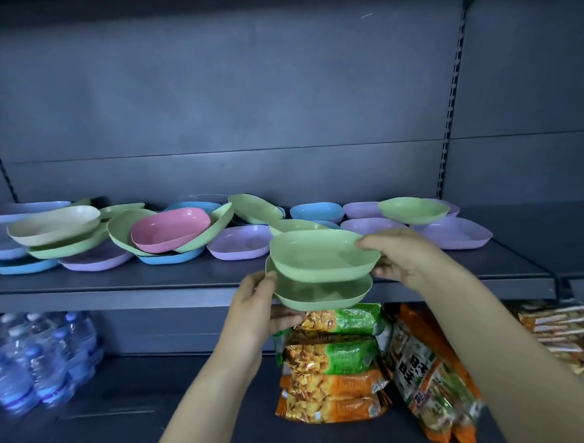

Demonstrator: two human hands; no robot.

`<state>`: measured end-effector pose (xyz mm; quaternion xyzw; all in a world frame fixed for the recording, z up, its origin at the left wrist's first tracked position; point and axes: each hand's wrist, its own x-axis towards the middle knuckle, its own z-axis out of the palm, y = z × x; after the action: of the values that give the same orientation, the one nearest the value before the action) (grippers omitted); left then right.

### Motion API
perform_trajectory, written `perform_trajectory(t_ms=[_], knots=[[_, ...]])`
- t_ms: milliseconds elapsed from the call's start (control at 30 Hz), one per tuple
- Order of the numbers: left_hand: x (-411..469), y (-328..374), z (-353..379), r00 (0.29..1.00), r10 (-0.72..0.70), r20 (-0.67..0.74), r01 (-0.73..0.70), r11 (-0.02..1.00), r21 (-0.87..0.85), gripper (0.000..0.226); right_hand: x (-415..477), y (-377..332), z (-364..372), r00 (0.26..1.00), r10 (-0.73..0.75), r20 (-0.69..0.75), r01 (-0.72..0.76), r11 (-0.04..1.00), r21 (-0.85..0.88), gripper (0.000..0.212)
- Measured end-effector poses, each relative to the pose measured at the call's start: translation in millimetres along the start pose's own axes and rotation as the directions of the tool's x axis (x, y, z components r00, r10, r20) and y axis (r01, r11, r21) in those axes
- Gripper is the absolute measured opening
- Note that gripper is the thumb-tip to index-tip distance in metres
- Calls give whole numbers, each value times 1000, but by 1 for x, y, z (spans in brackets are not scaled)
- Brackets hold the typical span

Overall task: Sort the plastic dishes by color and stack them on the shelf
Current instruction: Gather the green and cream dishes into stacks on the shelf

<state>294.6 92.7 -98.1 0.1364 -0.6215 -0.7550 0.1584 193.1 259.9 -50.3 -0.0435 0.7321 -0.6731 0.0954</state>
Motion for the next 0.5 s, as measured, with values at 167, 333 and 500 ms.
perform_trajectory(t_ms=[167, 333, 500], knots=[[-6, -1, -5, 999, 27, 31, -23, 991, -135, 24, -9, 11, 8, 998, -49, -39, 46, 997, -67, 13], [-5, 1, -6, 998, 17, 65, -6, 984, -176, 28, -14, 17, 15, 1000, 4, -17, -5, 998, -58, 12], [4, 11, -10, 994, -4, 107, 16, 994, -111, 28, -14, 21, 17, 997, -73, -31, 72, 996, -47, 11]])
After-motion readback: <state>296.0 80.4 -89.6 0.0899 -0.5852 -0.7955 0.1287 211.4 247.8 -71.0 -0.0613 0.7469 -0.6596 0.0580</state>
